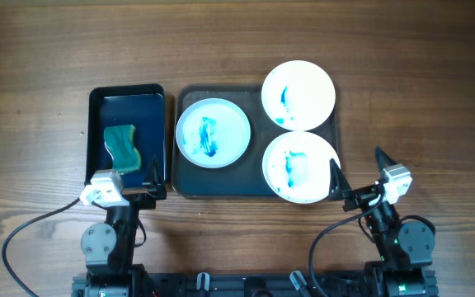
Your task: Clean dirty plates on tray and stack at the side
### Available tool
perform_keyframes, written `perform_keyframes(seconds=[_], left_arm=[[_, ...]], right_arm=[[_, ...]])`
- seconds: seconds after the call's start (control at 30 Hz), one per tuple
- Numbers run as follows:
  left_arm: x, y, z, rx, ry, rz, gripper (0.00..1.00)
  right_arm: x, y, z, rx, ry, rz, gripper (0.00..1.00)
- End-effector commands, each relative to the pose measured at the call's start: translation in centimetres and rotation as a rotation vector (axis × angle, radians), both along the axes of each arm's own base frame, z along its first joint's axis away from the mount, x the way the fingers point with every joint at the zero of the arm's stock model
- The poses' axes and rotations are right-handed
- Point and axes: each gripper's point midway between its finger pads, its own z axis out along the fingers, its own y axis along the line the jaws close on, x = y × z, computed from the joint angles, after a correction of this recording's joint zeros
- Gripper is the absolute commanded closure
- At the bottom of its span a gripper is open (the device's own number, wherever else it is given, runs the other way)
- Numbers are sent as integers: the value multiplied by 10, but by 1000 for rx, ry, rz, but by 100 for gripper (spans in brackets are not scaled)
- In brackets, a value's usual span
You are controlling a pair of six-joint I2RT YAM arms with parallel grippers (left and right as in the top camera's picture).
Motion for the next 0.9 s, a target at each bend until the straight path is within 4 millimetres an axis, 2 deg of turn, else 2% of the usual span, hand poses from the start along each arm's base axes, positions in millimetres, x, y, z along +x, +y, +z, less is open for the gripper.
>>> perform_keyframes(seconds=[0.0,0.37,0.53,0.63,0.87], left_arm=[[1,2,-4,10,7,14,0],[1,2,-4,10,7,14,0],[1,2,-5,10,9,14,0],[1,2,-6,10,18,14,0],[4,-1,22,8,39,-2,0]], right_arm=[[2,-4,-2,14,10,-28,0],[1,-3,4,18,-14,-22,0],[-2,8,5,16,-16,44,0],[-3,10,12,16,-29,56,0],[2,14,43,14,-3,81,0]])
